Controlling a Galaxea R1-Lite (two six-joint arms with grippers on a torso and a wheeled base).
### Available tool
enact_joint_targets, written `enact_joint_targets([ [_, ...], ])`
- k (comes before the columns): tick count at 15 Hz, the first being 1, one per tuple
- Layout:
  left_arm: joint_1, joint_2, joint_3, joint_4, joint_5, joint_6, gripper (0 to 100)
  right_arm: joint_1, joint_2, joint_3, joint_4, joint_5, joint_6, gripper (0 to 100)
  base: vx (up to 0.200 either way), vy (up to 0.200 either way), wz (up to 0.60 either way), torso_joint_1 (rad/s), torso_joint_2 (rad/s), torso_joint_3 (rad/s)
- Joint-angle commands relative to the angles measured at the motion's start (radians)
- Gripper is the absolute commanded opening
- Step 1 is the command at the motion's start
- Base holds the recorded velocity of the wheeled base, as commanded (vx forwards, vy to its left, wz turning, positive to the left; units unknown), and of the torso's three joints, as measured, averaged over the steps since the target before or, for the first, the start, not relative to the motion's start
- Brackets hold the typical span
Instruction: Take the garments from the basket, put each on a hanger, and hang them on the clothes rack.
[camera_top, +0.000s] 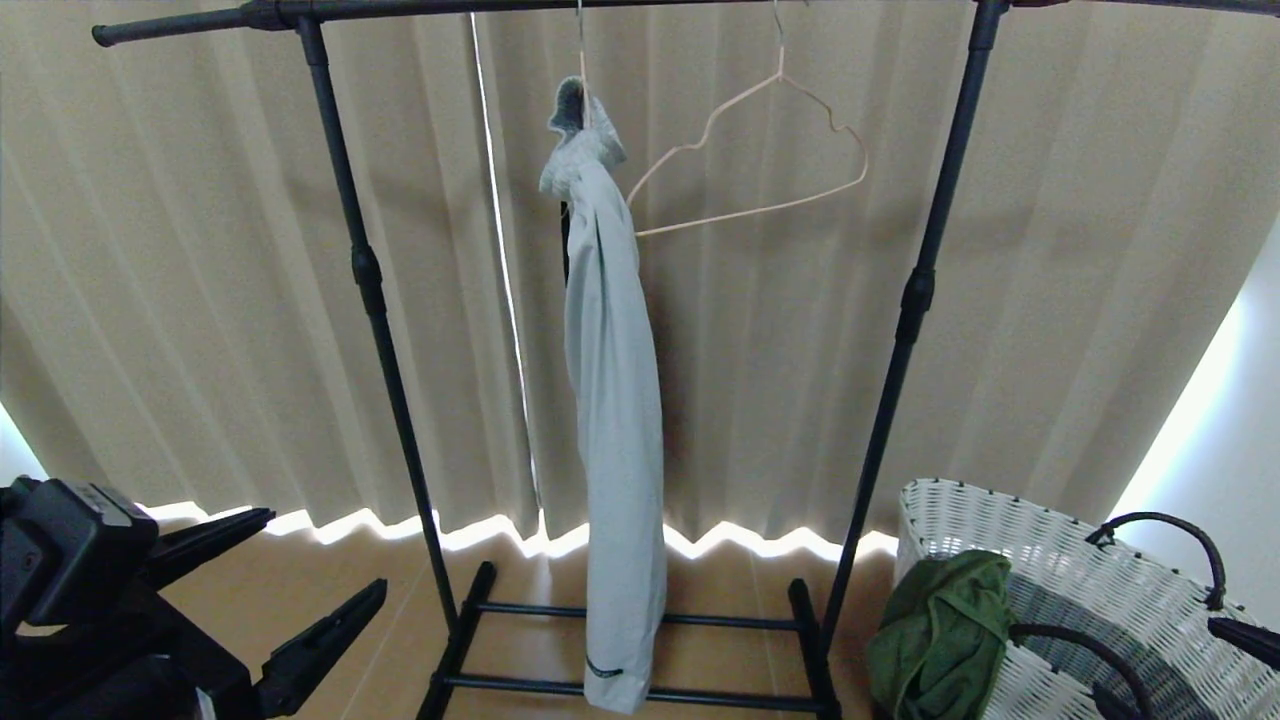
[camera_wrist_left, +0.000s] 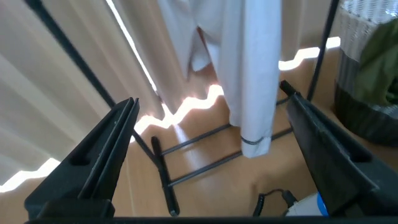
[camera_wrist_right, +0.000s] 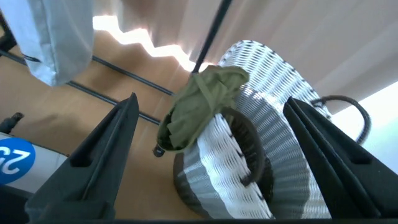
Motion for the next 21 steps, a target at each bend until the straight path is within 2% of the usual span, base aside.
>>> enact_joint_targets([
  [1,-0.006,0.005,-0.011,0.0,0.0,-0.001,100,-0.021,-0.084,0.029,0.003,-0.031,-0.029,100,0.0,0.0,0.0,0.0,0.0,0.0],
  [5,-0.079,0.01,-0.014,0.0,0.0,-0.001,100,-0.055,-0.119,0.029,0.144,-0.079,-0.154,100,0.0,0.0,0.0,0.0,0.0,0.0],
  [13,-0.085,-0.009,-0.031,0.0,0.002,-0.005,100,-0.064,-0.05,0.029,0.158,-0.071,-0.157,100,0.0,0.0,0.0,0.0,0.0,0.0],
  [18,-0.085,-0.018,-0.033,0.0,0.002,-0.01,100,-0.125,0.025,-0.002,0.154,-0.073,-0.151,100,0.0,0.0,0.0,0.0,0.0,0.0],
  [21,-0.085,-0.009,-0.033,0.0,0.002,-0.013,100,-0.129,0.083,-0.003,0.154,-0.079,-0.154,100,0.0,0.0,0.0,0.0,0.0,0.0],
])
